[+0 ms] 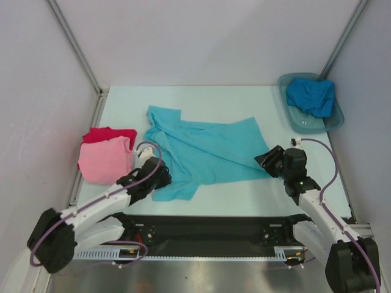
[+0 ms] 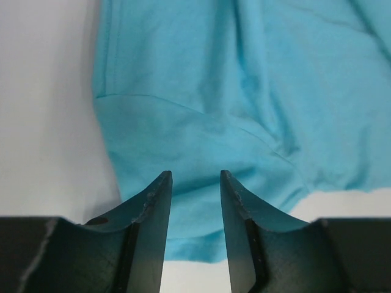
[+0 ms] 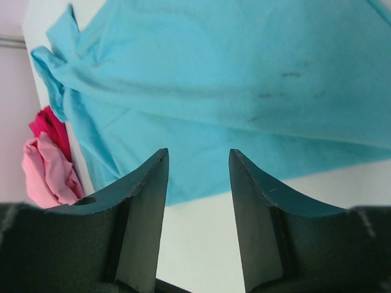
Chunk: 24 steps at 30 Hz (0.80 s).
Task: Fold and stack the t-shirts
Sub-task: Flatten the tshirt out
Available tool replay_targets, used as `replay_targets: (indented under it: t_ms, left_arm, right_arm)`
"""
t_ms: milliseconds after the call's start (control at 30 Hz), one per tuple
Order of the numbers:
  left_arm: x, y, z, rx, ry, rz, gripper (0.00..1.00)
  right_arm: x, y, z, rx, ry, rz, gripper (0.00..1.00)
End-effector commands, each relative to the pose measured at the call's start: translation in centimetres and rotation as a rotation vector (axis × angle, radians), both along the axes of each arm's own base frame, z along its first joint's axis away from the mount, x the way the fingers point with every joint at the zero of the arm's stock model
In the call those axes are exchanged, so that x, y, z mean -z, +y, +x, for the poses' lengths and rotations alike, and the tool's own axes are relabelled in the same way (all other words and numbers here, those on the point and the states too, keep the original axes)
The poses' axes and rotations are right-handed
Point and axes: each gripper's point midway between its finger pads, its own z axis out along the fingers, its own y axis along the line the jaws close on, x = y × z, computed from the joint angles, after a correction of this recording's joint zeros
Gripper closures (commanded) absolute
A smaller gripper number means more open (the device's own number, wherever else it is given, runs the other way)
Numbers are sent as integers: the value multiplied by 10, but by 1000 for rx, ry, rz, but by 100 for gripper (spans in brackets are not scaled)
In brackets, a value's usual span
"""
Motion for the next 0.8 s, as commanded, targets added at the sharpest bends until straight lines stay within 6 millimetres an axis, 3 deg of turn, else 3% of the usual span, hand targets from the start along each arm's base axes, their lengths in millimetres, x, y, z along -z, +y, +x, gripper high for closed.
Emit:
replay_targets:
  t_ms: [0, 167, 500, 767]
  left_arm:
    - [-32, -11, 11, -53, -165, -146, 57]
    - [-35, 1, -1, -49, -166, -133, 57]
    - [19, 33, -41, -154, -21, -86, 58]
    - [30, 55, -59, -200, -8, -66, 58]
  right_arm:
    - [4, 4, -12, -46, -2, -25, 51]
    - [20, 8, -23, -79, 28, -28, 52]
    - [39, 17, -37, -120, 86, -30, 52]
    - [50, 16, -47, -130, 109, -36, 52]
